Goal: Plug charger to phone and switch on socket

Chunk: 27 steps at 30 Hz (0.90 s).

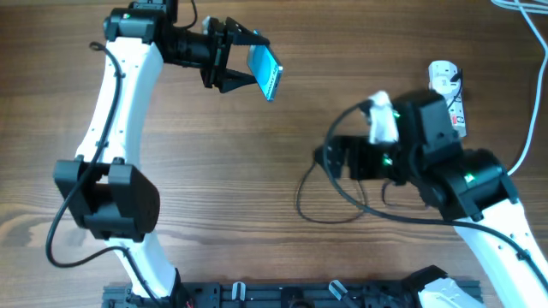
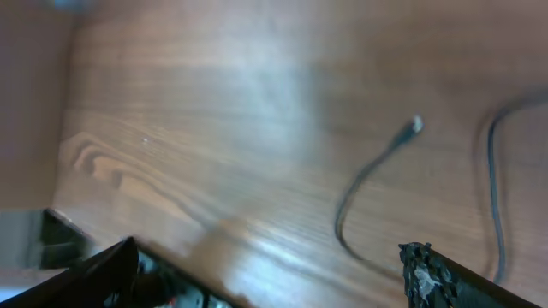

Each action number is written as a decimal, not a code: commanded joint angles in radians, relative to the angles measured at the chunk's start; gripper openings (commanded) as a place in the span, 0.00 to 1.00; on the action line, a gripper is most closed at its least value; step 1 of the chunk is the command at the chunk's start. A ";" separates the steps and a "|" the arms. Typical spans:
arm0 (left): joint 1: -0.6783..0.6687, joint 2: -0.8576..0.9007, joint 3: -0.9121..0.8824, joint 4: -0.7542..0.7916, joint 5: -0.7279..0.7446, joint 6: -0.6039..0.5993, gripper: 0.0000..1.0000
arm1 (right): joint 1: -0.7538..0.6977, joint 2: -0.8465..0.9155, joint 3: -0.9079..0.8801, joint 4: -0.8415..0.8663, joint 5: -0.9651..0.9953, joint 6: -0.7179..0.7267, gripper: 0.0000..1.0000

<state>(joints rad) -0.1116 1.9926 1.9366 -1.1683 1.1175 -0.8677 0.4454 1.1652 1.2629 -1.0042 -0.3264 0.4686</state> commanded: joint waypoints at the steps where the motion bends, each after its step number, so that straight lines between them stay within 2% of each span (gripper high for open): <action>1: -0.037 0.044 0.007 0.010 0.010 -0.004 0.69 | 0.125 0.079 0.180 0.026 0.245 0.093 0.99; 5: -0.050 0.065 0.007 0.013 0.010 -0.005 0.69 | 0.192 0.187 0.269 0.124 0.330 0.151 0.92; 7: -0.050 0.065 0.007 0.009 0.011 -0.005 0.69 | 0.191 0.224 0.269 0.145 0.341 0.190 0.91; 14: -0.055 0.065 0.007 0.006 0.014 -0.005 0.69 | 0.197 0.351 0.269 0.233 0.332 0.189 0.90; 17: -0.064 0.065 0.007 0.006 0.014 -0.005 0.69 | 0.197 0.356 0.269 0.272 0.364 0.189 0.74; 21: -0.068 0.065 0.007 0.006 0.014 -0.009 0.69 | 0.197 0.364 0.269 0.287 0.405 0.178 0.72; 24: -0.072 0.065 0.007 -0.002 0.015 -0.009 0.69 | 0.200 0.382 0.269 0.301 0.409 0.159 0.66; 27: -0.077 0.065 0.007 -0.002 0.014 -0.018 0.69 | 0.227 0.385 0.269 0.314 0.495 0.159 0.66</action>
<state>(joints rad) -0.1791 2.0518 1.9366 -1.1679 1.1034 -0.8726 0.6464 1.5352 1.5146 -0.7033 0.0753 0.6422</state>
